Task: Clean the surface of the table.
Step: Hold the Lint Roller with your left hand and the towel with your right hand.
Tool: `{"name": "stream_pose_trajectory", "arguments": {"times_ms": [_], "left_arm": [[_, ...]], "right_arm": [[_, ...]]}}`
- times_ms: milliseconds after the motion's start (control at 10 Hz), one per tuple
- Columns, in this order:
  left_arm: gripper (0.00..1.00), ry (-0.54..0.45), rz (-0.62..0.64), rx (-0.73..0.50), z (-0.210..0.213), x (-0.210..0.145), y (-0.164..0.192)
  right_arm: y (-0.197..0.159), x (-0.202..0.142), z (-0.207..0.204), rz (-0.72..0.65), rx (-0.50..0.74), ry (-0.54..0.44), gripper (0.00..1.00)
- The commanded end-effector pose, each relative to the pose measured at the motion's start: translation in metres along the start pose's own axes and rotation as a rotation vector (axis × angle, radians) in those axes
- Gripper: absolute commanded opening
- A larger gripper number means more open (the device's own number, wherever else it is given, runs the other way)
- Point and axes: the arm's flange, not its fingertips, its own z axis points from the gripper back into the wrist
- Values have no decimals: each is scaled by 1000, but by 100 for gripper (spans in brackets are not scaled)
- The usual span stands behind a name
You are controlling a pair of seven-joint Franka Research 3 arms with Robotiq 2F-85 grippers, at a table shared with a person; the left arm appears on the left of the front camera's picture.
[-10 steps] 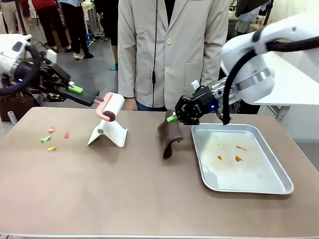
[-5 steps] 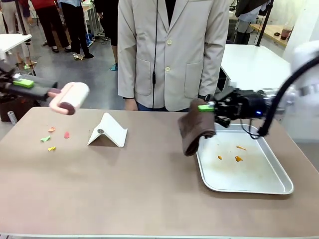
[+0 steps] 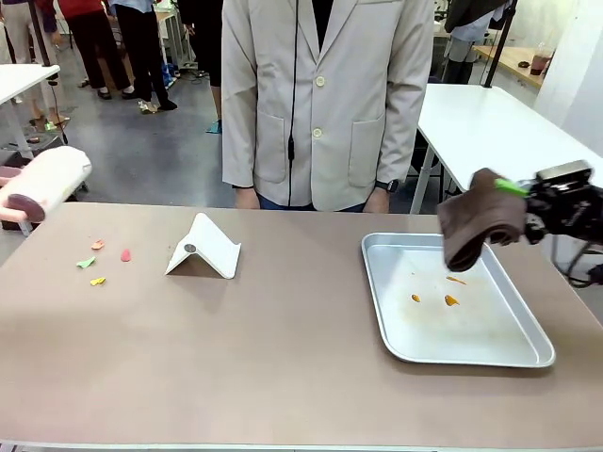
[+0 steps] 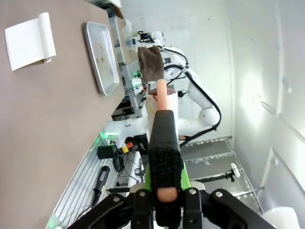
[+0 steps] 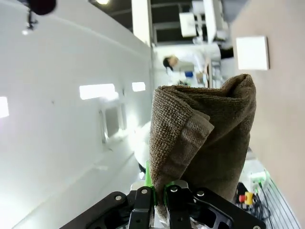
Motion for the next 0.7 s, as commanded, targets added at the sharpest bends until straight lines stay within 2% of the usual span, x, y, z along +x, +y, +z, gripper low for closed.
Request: {"name": "stream_pose_trajectory", "arguments": {"times_ms": [0, 200, 400, 600], "left_arm": [[2, 12, -25, -73, 21, -5, 12], [2, -98, 47, -64, 38, -16, 21], [2, -183, 64, -80, 46, -39, 36], [2, -249, 76, -98, 48, -47, 43]], "right_arm": [[11, -10, 32, -10, 20, -74, 2], [15, -16, 67, 8, 18, -120, 2], [5, -21, 92, 83, 33, -184, 2], [-4, -20, 86, 113, 12, -205, 2]]}}
